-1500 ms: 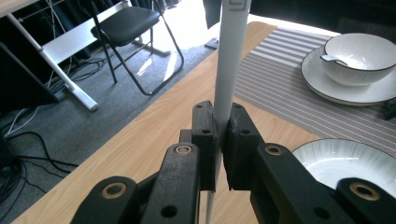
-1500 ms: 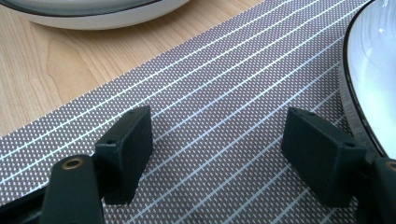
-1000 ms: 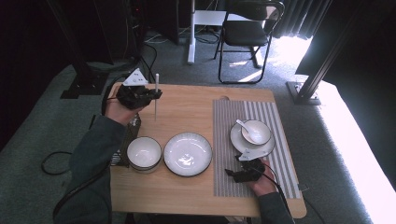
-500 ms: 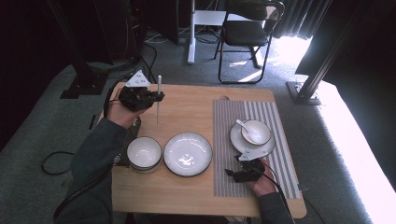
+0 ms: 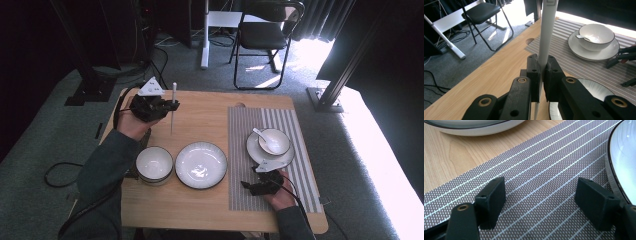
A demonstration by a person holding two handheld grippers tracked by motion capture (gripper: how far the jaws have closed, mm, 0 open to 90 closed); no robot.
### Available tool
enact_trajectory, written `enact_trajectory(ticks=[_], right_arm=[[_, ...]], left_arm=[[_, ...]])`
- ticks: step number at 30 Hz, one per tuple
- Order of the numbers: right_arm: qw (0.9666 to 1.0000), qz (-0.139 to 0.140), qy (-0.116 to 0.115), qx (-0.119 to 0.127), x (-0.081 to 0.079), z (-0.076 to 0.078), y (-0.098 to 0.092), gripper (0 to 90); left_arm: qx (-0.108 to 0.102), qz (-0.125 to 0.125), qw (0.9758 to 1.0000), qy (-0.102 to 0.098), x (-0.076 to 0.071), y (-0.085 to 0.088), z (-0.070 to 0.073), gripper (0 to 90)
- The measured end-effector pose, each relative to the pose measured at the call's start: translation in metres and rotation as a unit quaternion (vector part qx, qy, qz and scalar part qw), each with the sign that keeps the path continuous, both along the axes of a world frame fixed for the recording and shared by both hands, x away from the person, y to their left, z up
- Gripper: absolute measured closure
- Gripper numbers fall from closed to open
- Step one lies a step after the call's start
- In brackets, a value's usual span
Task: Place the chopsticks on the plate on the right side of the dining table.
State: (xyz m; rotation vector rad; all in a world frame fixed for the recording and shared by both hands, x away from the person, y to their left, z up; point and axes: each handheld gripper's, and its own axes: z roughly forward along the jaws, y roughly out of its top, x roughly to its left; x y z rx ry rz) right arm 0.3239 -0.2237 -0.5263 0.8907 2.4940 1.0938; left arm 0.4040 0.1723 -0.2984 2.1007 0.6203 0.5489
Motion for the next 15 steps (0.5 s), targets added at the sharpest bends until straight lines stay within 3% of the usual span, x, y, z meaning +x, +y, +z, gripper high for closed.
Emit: enact_trajectory(ticks=[15], right_arm=[[1.0, 0.0, 0.0, 0.0, 0.0, 0.0, 0.0, 24.3]], left_arm=[[0.003, -0.007, 1.0, -0.005, -0.009, -0.013, -0.002, 84.7]])
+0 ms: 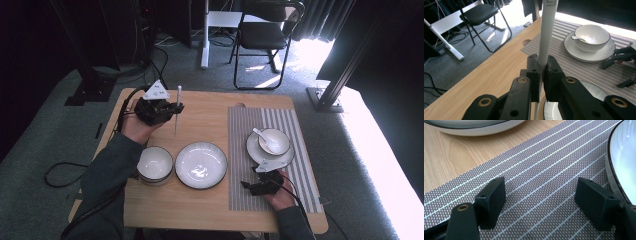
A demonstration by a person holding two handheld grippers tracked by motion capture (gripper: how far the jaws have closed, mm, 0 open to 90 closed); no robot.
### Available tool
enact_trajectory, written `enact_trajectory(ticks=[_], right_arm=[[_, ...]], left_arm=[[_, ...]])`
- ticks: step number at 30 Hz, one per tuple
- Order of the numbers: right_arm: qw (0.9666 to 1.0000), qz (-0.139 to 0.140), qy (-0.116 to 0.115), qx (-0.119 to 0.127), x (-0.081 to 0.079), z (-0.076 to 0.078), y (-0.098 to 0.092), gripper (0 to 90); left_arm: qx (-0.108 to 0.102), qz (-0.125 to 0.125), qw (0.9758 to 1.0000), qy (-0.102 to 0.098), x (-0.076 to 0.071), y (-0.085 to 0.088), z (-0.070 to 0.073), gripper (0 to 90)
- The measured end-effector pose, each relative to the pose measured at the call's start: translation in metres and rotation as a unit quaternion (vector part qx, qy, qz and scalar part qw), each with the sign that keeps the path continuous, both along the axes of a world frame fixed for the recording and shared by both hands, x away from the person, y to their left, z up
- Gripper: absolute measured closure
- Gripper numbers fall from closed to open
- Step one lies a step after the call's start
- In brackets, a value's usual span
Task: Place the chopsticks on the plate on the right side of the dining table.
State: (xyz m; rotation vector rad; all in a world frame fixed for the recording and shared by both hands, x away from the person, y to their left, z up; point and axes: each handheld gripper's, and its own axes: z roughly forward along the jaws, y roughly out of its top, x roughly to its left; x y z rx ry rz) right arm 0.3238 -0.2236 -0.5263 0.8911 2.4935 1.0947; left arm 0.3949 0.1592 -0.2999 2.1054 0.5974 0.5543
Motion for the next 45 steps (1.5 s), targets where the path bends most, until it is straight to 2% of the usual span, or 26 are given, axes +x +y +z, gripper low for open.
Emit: enact_trajectory(ticks=[12, 28, 45], right_arm=[[1.0, 0.0, 0.0, 0.0, 0.0, 0.0, 0.0, 24.3], [1.0, 0.0, 0.0, 0.0, 0.0, 0.0, 0.0, 24.3], [1.0, 0.0, 0.001, -0.001, 0.0, 0.0, 0.0, 24.3]], left_arm=[[0.003, -0.01, 0.9999, -0.004, -0.008, -0.013, 0.0, 84.8], [-0.004, -0.022, 0.9998, -0.004, -0.015, -0.027, -0.006, 84.7], [-0.006, -0.026, 0.9996, 0.002, -0.014, -0.033, -0.017, 84.7]])
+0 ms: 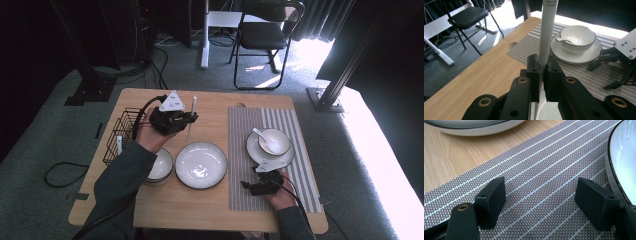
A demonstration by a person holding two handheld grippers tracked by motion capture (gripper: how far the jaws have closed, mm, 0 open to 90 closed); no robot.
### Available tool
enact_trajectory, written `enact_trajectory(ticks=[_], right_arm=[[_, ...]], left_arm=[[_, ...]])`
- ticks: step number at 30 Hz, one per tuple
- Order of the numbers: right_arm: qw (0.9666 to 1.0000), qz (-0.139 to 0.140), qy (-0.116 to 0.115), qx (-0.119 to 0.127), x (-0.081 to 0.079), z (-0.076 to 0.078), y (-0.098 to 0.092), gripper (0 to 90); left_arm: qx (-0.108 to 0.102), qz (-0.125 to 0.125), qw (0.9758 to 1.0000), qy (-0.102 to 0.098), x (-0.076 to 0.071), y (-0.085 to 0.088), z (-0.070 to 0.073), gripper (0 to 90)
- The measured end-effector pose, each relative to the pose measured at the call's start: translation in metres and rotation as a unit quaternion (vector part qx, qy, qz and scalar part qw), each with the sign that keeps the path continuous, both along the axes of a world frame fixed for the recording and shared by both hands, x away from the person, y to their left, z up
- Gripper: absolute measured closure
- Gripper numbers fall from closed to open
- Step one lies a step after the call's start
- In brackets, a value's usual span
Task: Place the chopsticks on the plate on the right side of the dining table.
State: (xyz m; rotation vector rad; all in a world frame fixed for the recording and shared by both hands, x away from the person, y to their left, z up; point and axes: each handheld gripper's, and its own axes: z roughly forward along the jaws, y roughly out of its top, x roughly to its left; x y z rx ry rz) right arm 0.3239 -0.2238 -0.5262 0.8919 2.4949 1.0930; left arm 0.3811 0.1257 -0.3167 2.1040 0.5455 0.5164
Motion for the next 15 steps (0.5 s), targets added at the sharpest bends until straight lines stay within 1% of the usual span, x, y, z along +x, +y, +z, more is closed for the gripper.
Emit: enact_trajectory(ticks=[15], right_arm=[[1.0, 0.0, -0.001, 0.0, -0.0002, 0.0, 0.0001, 24.3]], left_arm=[[-0.005, -0.007, 0.9999, 0.007, -0.0016, -0.0076, -0.008, 84.7]])
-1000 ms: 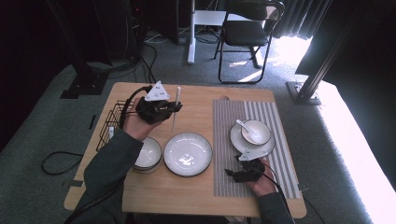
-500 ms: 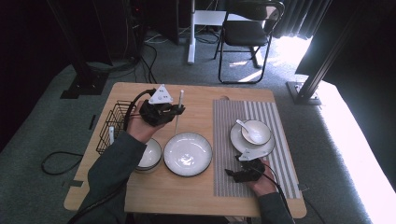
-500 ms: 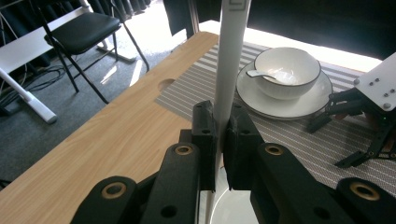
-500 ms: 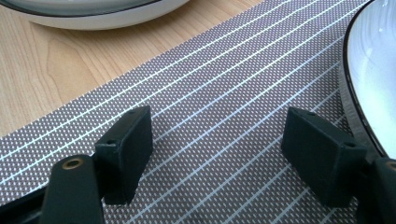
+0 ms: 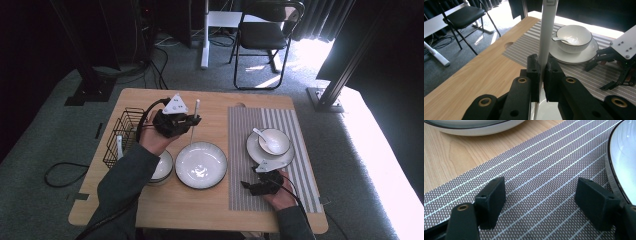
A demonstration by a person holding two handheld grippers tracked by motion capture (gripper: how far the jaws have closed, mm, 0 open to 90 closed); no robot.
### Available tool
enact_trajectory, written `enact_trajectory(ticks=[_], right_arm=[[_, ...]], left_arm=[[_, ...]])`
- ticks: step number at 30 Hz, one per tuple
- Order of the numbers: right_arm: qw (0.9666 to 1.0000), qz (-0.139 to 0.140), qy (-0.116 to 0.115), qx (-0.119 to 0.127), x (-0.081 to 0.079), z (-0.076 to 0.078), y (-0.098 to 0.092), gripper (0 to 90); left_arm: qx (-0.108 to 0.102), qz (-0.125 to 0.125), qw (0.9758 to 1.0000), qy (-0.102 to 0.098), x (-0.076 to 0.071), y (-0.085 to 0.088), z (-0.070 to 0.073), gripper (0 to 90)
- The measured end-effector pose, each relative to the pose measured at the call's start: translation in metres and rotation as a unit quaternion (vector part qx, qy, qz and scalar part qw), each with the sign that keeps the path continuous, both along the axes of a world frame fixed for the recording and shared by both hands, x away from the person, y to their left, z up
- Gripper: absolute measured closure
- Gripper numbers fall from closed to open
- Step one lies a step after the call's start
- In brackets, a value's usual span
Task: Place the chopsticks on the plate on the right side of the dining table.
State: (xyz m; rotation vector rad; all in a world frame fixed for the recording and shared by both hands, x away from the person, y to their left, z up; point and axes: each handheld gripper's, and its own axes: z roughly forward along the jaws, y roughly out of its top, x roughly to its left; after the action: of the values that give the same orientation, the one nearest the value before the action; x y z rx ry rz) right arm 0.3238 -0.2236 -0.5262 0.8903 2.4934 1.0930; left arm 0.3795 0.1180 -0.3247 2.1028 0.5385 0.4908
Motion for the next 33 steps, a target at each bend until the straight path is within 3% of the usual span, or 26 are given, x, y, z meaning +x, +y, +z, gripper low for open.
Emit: enact_trajectory(ticks=[33], right_arm=[[1.0, 0.0, 0.0, -0.001, 0.0, 0.0, 0.0, 23.9]], left_arm=[[-0.005, -0.011, 0.9999, 0.004, -0.004, -0.011, -0.011, 84.7]])
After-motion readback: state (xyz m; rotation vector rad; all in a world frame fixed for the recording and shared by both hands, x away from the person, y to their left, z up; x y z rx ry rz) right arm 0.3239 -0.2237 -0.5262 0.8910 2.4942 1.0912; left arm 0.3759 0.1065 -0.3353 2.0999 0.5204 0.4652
